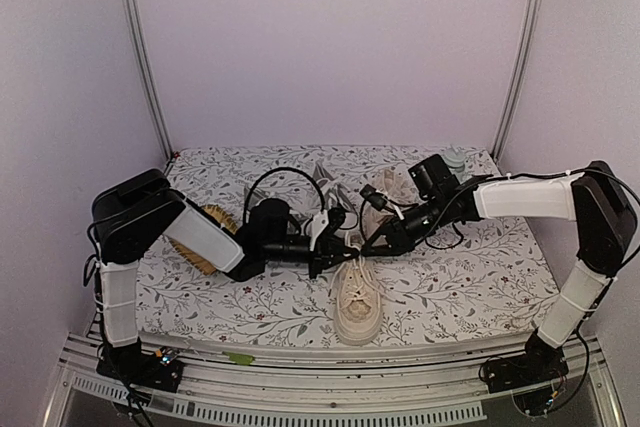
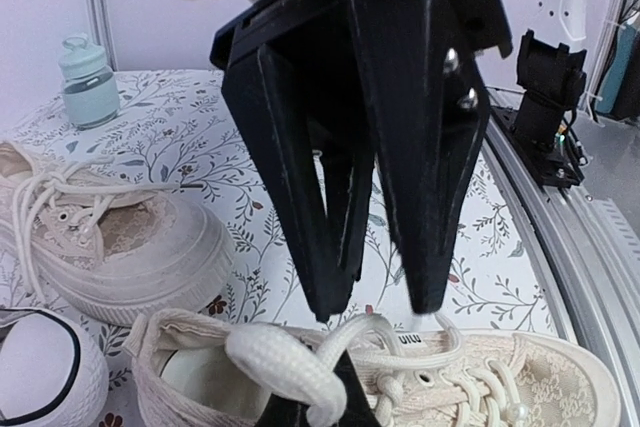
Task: Tie the shoes
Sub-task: Pass from the right arm to the left, then cross the shoelace loop with the half-tied shoelace.
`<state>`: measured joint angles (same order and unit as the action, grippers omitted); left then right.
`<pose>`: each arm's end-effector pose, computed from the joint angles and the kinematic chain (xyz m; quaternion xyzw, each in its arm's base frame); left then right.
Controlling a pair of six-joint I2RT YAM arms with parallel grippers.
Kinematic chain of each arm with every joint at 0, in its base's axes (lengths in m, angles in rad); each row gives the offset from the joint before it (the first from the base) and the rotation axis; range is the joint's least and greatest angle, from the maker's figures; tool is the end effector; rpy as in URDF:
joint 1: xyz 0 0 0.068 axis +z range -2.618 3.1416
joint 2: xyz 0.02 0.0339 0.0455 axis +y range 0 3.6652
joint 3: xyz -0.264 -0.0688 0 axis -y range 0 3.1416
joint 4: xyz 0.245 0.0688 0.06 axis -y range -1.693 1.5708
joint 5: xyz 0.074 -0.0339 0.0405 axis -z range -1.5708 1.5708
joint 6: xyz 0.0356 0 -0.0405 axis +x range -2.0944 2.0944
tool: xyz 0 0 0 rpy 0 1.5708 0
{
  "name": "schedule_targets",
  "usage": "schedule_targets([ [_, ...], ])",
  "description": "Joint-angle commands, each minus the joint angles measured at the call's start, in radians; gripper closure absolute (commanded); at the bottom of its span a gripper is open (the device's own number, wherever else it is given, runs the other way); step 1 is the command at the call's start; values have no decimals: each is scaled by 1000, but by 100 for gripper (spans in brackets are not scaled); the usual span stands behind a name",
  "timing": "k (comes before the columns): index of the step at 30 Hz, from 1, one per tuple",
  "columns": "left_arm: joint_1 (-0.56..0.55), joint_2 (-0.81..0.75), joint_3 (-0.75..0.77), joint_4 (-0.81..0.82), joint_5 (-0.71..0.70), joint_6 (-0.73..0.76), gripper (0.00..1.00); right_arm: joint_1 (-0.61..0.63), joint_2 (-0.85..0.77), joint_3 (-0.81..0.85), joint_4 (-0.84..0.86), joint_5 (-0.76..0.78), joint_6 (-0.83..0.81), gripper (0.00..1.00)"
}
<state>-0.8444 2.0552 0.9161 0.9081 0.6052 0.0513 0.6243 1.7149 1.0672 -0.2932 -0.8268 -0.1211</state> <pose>0.2508 -0.3128 0.1261 0.4908 0.5944 -0.4444 0.4565 0.2665 0.2243 0.1955 -0.4330 0.7656 0.4406 0.1796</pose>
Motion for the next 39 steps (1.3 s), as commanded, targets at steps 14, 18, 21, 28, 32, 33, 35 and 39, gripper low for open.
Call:
schedule_targets([
  [14, -22, -32, -41, 117, -49, 15, 100, -61, 106, -19, 164, -180, 70, 89],
  [18, -22, -26, -41, 120, -56, 19, 100, -39, 123, -26, 182, -201, 62, 86],
  [21, -23, -25, -37, 121, -55, 21, 100, -38, 128, -39, 197, -199, 68, 86],
  [28, -25, -19, -36, 137, -55, 22, 100, -33, 145, -43, 223, -222, 74, 87],
  [32, -29, -14, -39, 157, -57, 19, 100, -24, 170, -46, 245, -220, 83, 83],
  [33, -30, -12, -37, 159, -56, 19, 100, -24, 174, -49, 258, -225, 86, 82],
  [35, -30, -10, -36, 157, -52, 19, 100, -23, 173, -55, 280, -239, 99, 78],
  [39, -31, -11, -44, 154, -57, 25, 100, -23, 154, -76, 303, -256, 105, 73],
])
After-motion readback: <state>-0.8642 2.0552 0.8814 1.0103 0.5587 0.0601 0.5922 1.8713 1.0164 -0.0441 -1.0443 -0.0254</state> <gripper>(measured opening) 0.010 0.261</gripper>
